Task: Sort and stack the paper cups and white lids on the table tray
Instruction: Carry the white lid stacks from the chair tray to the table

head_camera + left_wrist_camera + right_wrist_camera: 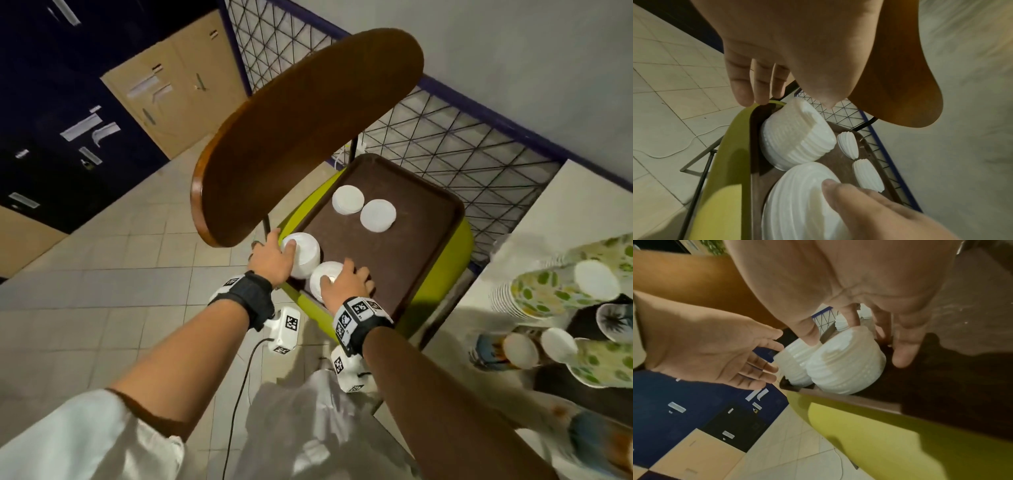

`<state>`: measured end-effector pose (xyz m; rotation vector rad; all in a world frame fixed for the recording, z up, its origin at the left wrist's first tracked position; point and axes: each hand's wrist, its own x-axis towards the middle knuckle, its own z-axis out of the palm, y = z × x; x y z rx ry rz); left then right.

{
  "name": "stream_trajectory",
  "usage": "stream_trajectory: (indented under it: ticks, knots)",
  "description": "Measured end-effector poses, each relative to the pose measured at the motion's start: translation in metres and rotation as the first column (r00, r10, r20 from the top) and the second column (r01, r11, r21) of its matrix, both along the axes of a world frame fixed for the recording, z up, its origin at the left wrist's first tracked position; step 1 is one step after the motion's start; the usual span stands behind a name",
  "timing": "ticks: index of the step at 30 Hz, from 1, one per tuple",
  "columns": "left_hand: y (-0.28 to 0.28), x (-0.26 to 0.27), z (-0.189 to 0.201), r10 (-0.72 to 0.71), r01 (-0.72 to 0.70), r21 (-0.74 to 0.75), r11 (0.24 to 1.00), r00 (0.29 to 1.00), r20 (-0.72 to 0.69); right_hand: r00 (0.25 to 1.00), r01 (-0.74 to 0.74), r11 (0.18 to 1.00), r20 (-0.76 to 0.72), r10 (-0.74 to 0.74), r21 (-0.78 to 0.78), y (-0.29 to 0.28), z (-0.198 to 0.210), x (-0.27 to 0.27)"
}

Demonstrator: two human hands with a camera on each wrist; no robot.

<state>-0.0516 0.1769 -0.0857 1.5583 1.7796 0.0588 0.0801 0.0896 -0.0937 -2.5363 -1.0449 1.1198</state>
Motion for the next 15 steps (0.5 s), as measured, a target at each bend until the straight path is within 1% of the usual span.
stream_trajectory:
  ticks: [4, 8, 13, 15]
  knots:
    - [0.008, 0.005, -0.013, -0.050, 0.049, -0.030, 0.998, 0.998, -0.033, 0.998, -0.044, 0.999, 0.050, 0.043, 0.012, 0.002, -0.011, -0.001]
    - [0.011, 0.010, -0.015, -0.078, 0.073, -0.065, 0.995, 0.993, -0.088, 0.993, -0.082, 0.996, 0.080, 0.084, -0.025, 0.006, -0.016, -0.001]
    - [0.014, 0.016, -0.013, -0.119, 0.111, -0.071, 0.991, 0.985, -0.121, 0.999, -0.025, 0.996, 0.036, 0.028, -0.085, 0.012, -0.019, 0.006]
    - [0.015, 0.020, -0.012, -0.134, 0.125, -0.081, 0.989, 0.983, -0.124, 0.999, -0.024, 0.995, 0.032, 0.027, -0.096, 0.012, -0.021, 0.010]
